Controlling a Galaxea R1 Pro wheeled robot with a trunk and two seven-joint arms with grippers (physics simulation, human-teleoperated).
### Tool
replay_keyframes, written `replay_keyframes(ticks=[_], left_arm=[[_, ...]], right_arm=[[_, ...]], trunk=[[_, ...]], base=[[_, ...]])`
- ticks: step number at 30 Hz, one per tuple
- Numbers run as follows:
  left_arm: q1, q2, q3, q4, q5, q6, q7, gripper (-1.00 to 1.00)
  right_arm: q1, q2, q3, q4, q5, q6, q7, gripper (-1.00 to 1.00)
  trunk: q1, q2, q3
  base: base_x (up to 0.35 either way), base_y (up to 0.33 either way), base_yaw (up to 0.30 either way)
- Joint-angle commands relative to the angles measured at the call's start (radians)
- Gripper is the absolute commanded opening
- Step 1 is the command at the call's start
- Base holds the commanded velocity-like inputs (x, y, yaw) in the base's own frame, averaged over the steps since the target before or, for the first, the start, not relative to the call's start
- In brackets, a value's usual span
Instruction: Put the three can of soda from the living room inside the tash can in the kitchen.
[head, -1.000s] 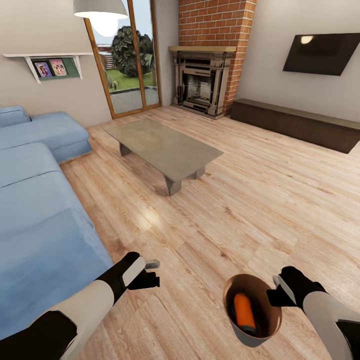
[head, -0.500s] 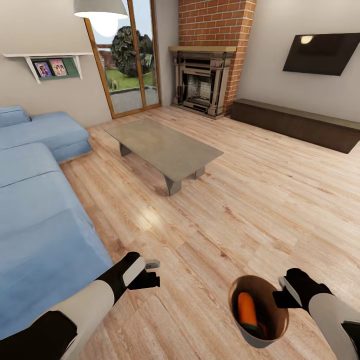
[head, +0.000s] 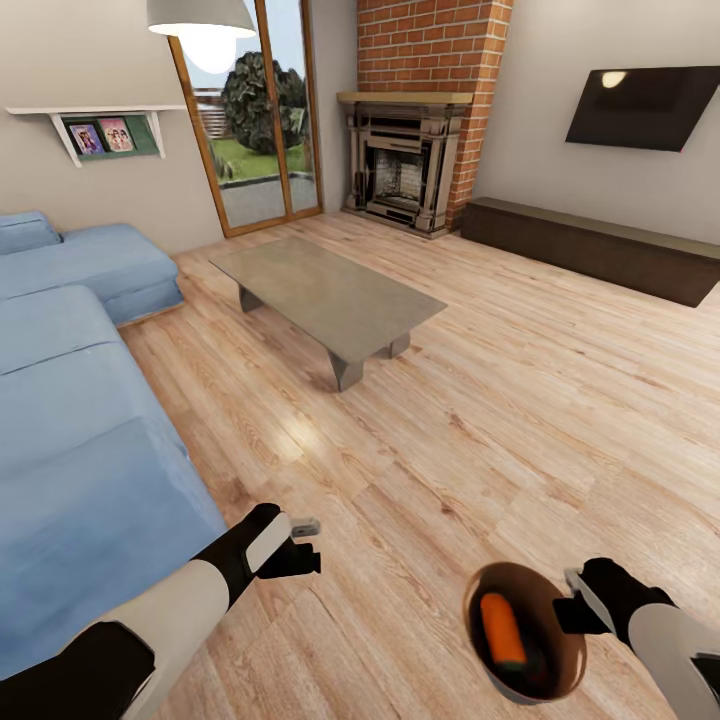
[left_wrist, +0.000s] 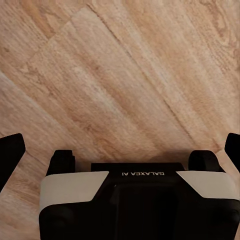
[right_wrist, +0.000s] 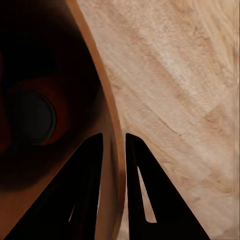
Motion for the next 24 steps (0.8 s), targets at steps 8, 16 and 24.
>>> replay_keyframes(ticks=[8, 16, 24], left_arm=[[0.0, 0.0, 0.0, -0.001, 0.0, 0.0, -0.001, 1.0], [0.0, 0.0, 0.0, -0.007, 0.0, 0.0, -0.002, 1.0], [0.0, 0.001, 0.0, -0.034, 0.0, 0.0, -0.001, 1.0]], right_arm=[[0.002, -0.004, -0.009, 0.027, -0.016, -0.029, 0.005, -1.0], [0.026, -0.006, -0.01, 0.028, -0.016, -0.033, 0.005, -1.0], [0.033, -0.006, -0.009, 0.028, -0.015, -0.033, 0.006, -1.0]], trunk=[[0.0, 0.0, 0.0], [0.008, -0.014, -0.006], [0.019, -0.035, -0.016]], base=[[0.0, 0.0, 0.0], [0.0, 0.0, 0.0], [0.0, 0.0, 0.0]])
